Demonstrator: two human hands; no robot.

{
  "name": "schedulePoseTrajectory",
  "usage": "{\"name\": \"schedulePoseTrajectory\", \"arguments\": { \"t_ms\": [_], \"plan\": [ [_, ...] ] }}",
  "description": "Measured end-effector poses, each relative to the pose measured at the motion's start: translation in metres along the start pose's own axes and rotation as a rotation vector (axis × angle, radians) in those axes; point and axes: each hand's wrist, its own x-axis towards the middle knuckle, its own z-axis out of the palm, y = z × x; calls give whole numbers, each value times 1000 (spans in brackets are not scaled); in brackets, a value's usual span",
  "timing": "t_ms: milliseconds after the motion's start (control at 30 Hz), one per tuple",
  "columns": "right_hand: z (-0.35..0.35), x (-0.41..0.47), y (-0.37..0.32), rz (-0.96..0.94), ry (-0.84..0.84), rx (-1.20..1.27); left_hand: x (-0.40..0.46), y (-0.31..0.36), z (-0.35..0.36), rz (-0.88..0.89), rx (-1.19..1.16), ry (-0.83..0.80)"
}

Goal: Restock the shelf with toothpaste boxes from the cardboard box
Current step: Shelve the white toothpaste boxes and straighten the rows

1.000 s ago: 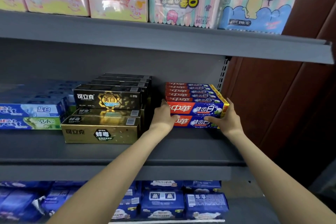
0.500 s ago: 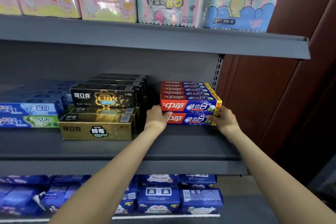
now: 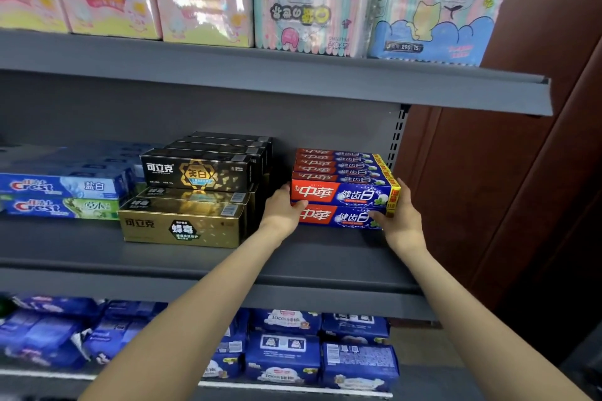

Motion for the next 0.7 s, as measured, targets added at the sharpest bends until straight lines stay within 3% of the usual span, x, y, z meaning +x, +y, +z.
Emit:
{"name": "schedulePoseTrajectory", "arguments": {
  "t_ms": [167,267,333,433,533,700],
  "plan": [
    [3,5,0,-56,23,-57,1,2,-5,-8,-3,-60],
    [5,6,-11,-245,68,-448,0,5,-5,-9,-13,-76],
    [8,5,-21,-354,-3,-745,0,6,-6,-9,-4,-77],
    [18,4,-36,-368,-71,-975,-1,8,-12,4,40,-103],
    [24,4,-48,-323,-54,-1016,-2,6,-27,84,141,-86],
    [49,-3,-72,-331,-98,-922,3,-11,-80,344,289,89]
  ]
}}
